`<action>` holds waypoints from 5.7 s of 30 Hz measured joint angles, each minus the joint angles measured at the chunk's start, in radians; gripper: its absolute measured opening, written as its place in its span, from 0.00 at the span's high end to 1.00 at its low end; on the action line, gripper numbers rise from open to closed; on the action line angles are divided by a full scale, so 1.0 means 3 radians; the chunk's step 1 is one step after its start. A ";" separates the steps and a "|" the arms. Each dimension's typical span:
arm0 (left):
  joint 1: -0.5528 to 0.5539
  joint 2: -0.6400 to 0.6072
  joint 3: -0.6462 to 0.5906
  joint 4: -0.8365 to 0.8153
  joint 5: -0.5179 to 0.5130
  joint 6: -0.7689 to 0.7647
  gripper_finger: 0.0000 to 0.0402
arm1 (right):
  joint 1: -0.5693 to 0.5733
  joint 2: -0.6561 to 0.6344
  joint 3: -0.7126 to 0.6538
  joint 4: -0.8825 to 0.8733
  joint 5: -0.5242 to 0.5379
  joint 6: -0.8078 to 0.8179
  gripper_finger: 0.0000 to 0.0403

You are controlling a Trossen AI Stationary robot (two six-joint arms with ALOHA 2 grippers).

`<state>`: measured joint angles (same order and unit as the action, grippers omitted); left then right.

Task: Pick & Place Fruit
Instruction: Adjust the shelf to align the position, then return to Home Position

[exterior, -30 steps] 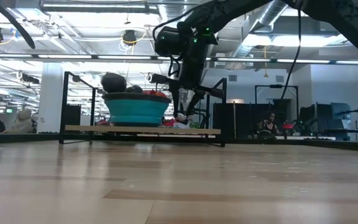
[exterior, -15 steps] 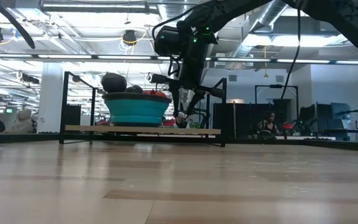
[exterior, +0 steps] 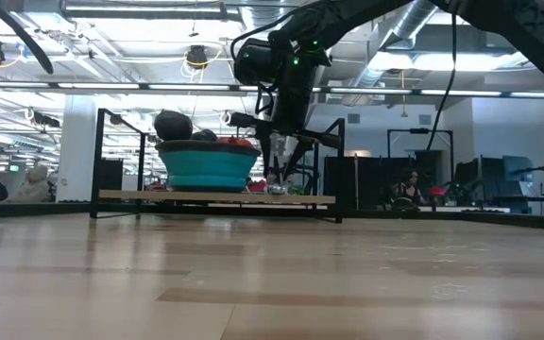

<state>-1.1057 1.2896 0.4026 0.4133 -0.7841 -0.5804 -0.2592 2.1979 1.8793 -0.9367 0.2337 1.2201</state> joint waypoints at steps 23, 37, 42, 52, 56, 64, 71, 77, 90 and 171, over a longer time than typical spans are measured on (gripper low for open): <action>0.0000 0.0000 0.0000 0.0007 0.0000 -0.0003 0.72 | 0.0238 -0.0047 0.0368 -0.0615 -0.0757 -0.0955 0.64; 0.0000 0.0000 0.0000 0.0052 -0.0001 -0.0013 0.72 | 0.1176 -0.0087 0.1581 -0.2087 -0.1196 -0.2437 0.71; 0.0001 0.0000 0.0000 0.0051 -0.0003 -0.0091 0.72 | 0.1978 -0.0248 0.1584 -0.2098 -0.0925 -0.2793 0.72; 0.0444 -0.0374 -0.0279 0.0015 -0.0461 -0.0589 0.72 | 0.3273 -0.0196 0.1167 -0.1563 0.0669 -0.1444 0.83; 0.0934 -0.0900 -0.0525 -0.0129 -0.0547 -0.0627 0.74 | 0.3566 -0.0196 0.0725 -0.1328 0.1006 -0.0715 0.89; 0.1784 -0.1853 -0.0726 -0.1127 -0.0842 -0.0662 0.92 | 0.3664 -0.0195 -0.0045 -0.0884 0.1345 0.0236 0.99; 0.2414 -0.2077 -0.0735 -0.1869 -0.0707 -0.0936 1.00 | 0.3505 -0.0195 -0.0378 -0.0398 0.1444 0.0088 0.98; 0.2887 -0.2022 -0.0734 -0.1893 -0.0676 -0.0778 1.00 | 0.3396 -0.0195 -0.0491 -0.0234 0.1492 -0.0080 1.00; 0.3782 -0.2022 -0.0734 -0.1902 -0.0235 0.0138 1.00 | 0.3239 -0.0195 -0.0493 -0.0231 0.1509 -0.0262 1.00; 0.4400 -0.2994 0.0058 -0.2353 0.3821 0.0423 1.00 | 0.3209 -0.0193 -0.0491 -0.0092 0.1375 -0.0806 1.00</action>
<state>0.2143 0.3914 0.4199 -0.2927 0.3621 -0.4534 0.7036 2.1398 1.7321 -0.9642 0.6462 0.9783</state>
